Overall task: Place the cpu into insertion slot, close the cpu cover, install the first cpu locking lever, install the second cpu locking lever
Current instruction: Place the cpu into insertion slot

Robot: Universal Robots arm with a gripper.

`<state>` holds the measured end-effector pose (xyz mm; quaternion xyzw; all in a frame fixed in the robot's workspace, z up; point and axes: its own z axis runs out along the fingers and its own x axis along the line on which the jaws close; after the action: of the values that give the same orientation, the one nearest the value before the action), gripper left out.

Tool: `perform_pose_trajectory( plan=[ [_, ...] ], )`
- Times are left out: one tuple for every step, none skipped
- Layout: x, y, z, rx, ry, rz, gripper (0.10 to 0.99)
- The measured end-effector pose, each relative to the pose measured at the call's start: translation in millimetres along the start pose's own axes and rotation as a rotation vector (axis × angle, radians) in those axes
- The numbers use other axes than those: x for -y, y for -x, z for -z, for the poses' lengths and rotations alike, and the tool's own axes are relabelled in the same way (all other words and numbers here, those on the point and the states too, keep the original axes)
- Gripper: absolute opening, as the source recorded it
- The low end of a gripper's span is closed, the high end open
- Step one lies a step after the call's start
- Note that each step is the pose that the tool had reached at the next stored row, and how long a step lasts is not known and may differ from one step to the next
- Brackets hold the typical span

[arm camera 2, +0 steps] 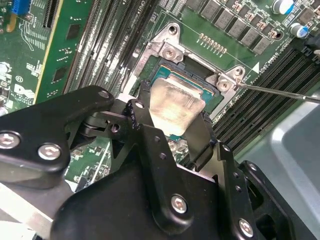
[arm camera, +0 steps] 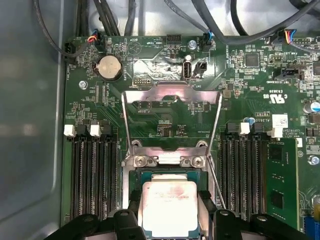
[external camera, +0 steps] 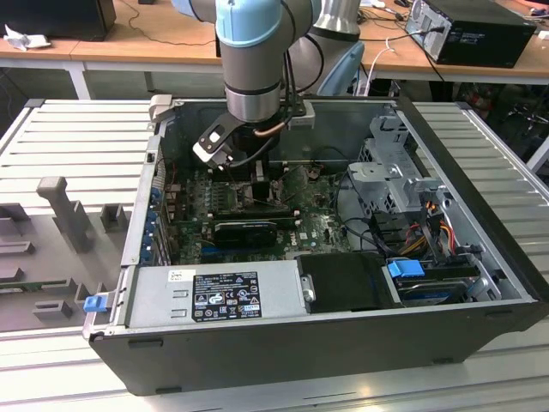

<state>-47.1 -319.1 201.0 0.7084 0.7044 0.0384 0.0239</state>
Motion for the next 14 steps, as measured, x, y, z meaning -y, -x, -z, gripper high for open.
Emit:
perform_pose_trajectory(
  plan=[
    [0.1, -0.1, -0.9, 0.0001, -0.001, 0.0, 0.525],
    [0.2, -0.1, -1.4, 0.0003, -0.001, 0.0, 0.525],
    [0.2, 0.0, -1.5, 0.0003, -0.001, 0.0, 0.525],
    [0.2, -0.1, -1.7, 0.0002, 0.0, 0.0, 0.525],
    [0.2, -0.1, -1.7, 0.0002, 0.0, 0.0, 0.525],
    [0.1, -0.2, -2.0, -0.0006, 0.0, 0.0, 0.525],
    [0.1, -0.3, -2.2, -0.0009, 0.001, 0.0, 0.537],
    [0.2, -0.3, -2.2, -0.0009, 0.0, 0.0, 0.537],
    [0.2, -0.2, -1.7, -0.001, 0.0, 0.0, 0.604],
    [0.2, -0.2, -1.3, -0.0015, 0.0, -0.001, 0.604],
    [0.1, -0.2, 0.1, -0.0022, 0.0, -0.001, 0.604],
    [-0.1, -0.2, 1.5, -0.0028, 0.0, -0.001, 0.604],
    [-0.2, -0.2, 3.2, -0.0029, 0.0, -0.001, 0.604],
    [-0.4, -0.3, 5.6, -0.003, -0.001, -0.001, 0.604]
  ],
)
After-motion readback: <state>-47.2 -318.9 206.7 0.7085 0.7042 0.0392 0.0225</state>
